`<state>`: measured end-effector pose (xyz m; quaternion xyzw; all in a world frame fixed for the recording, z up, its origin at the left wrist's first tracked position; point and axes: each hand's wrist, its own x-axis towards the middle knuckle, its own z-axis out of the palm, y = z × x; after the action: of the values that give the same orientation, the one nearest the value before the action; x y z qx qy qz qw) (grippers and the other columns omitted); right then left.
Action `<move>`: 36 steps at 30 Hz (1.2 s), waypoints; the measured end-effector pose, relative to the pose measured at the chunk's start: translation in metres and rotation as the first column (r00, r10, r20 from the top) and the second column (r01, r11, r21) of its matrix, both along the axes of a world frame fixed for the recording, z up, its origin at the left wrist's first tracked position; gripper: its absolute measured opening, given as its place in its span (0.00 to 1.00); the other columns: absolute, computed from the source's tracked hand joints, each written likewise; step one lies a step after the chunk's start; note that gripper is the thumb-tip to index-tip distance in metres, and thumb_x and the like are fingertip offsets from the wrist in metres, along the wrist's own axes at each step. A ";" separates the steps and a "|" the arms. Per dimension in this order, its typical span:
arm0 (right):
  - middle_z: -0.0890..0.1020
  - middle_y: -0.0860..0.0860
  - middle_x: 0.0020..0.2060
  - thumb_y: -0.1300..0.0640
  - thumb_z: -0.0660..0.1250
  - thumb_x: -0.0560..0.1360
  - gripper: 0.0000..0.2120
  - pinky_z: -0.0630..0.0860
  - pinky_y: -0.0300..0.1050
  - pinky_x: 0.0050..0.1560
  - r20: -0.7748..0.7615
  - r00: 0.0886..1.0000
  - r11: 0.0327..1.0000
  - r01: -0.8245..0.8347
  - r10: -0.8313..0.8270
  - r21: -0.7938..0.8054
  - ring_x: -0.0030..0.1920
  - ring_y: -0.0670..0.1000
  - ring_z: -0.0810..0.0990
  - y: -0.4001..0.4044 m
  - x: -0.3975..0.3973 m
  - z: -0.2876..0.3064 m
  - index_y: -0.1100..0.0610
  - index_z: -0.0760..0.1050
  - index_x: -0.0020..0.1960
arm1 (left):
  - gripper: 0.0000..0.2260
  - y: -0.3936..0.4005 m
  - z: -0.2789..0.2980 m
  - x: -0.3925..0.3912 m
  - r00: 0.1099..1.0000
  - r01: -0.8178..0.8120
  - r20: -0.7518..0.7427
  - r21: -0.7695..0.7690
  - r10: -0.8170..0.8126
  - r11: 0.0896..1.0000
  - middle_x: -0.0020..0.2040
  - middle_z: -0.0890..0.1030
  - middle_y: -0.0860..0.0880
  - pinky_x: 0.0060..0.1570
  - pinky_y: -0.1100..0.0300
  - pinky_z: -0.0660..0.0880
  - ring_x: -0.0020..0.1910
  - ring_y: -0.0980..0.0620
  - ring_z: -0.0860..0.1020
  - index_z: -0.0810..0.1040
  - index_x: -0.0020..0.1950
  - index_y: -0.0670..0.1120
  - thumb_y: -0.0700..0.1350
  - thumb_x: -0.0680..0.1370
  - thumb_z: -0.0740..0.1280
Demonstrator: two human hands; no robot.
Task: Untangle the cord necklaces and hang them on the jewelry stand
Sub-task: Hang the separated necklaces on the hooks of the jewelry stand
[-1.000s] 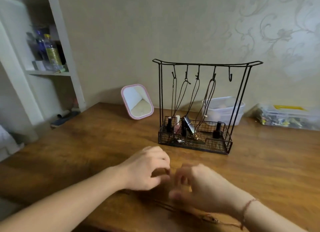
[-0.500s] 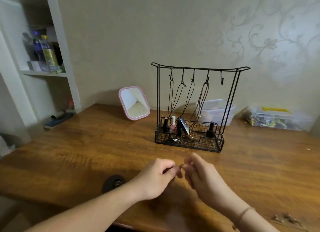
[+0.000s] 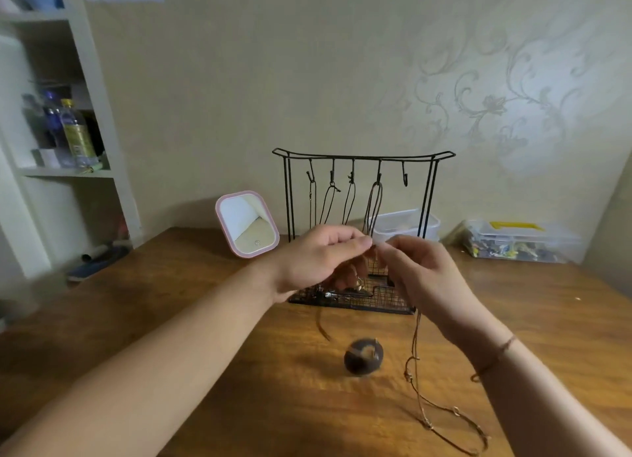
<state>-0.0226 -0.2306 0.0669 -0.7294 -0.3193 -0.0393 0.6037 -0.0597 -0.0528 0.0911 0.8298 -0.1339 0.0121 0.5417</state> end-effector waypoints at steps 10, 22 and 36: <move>0.66 0.46 0.24 0.44 0.61 0.77 0.18 0.59 0.40 0.25 -0.083 0.957 0.961 -0.276 0.277 0.026 0.25 0.47 0.61 -0.013 0.028 0.057 0.52 0.74 0.32 | 0.19 -0.023 0.029 0.026 0.968 -0.047 0.245 -0.040 0.056 0.998 0.42 0.80 0.47 0.46 0.50 0.78 0.40 0.53 0.78 0.76 0.57 0.37 0.51 0.84 0.56; 0.59 0.49 0.27 0.51 0.62 0.76 0.12 0.65 0.41 0.27 -0.252 0.875 0.910 -0.398 0.414 0.114 0.26 0.49 0.63 -0.027 0.080 0.112 0.57 0.67 0.39 | 0.19 -0.064 -0.044 0.044 0.981 0.184 0.156 -0.554 -0.116 0.812 0.33 0.58 0.48 0.28 0.55 0.51 0.27 0.51 0.55 0.78 0.50 0.47 0.57 0.84 0.52; 0.81 0.51 0.26 0.61 0.66 0.77 0.10 0.73 0.31 0.24 0.404 0.804 0.827 0.535 -0.437 -0.171 0.19 0.42 0.77 -0.002 0.152 0.079 0.58 0.80 0.37 | 0.17 -0.085 -0.068 0.112 0.982 -0.184 -0.142 -0.578 0.124 0.795 0.27 0.64 0.53 0.24 0.63 0.55 0.23 0.56 0.59 0.67 0.38 0.49 0.50 0.85 0.54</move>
<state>0.1295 -0.2322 0.1458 -0.8452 -0.2232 -0.2771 0.3987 0.0521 -0.1375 0.0226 0.6290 -0.0294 0.0568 0.7748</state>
